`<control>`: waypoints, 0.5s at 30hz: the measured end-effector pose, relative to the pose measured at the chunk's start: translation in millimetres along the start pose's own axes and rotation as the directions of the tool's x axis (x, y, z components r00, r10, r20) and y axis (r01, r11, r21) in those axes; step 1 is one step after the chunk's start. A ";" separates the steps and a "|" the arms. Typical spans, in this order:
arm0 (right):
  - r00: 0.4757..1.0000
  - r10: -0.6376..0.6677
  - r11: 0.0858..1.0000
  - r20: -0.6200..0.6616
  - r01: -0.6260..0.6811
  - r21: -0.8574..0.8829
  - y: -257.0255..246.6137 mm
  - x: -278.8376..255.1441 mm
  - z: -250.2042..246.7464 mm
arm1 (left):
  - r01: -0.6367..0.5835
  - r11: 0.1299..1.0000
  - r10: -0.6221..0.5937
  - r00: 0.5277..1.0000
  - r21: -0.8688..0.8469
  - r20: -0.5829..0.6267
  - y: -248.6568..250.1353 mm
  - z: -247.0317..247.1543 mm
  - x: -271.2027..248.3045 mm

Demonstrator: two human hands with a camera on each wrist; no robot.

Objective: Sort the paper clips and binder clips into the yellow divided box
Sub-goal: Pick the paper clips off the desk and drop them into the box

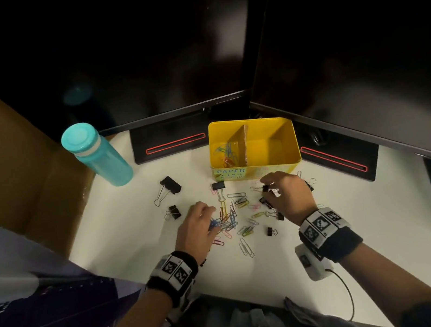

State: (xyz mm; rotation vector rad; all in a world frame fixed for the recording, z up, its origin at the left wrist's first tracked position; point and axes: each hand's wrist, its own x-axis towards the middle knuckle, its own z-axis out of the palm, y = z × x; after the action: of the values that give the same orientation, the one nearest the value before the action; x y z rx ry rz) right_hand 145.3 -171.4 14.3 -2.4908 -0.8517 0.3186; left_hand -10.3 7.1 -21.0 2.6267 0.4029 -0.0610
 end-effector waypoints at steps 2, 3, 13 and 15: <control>0.996 0.088 0.978 -0.015 -0.089 -0.187 0.4 4.1 -0.5 | 0.072 0.997 -0.074 0.995 0.034 0.065 -6.2 -3.4 -1.6; 0.996 0.085 0.958 -0.008 -0.084 -0.272 -1.7 4.5 1.8 | 0.091 0.995 -0.096 0.987 0.050 0.131 -8.5 -4.7 -1.0; 0.897 -0.254 0.930 0.362 0.329 -0.163 -22.7 -13.3 60.8 | 0.050 0.998 -0.043 0.981 -0.035 0.187 -0.2 6.6 6.1; 0.911 -0.271 0.941 0.310 0.318 -0.114 -21.5 -19.9 62.5 | 0.022 1.000 -0.021 0.982 0.000 0.187 -0.4 4.9 8.9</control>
State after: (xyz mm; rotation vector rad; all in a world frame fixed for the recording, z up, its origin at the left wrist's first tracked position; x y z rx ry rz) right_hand 96.1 -145.9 -26.9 -2.4442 -1.4093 0.5361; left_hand -1.8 7.6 -26.4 2.5857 0.3654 -0.3121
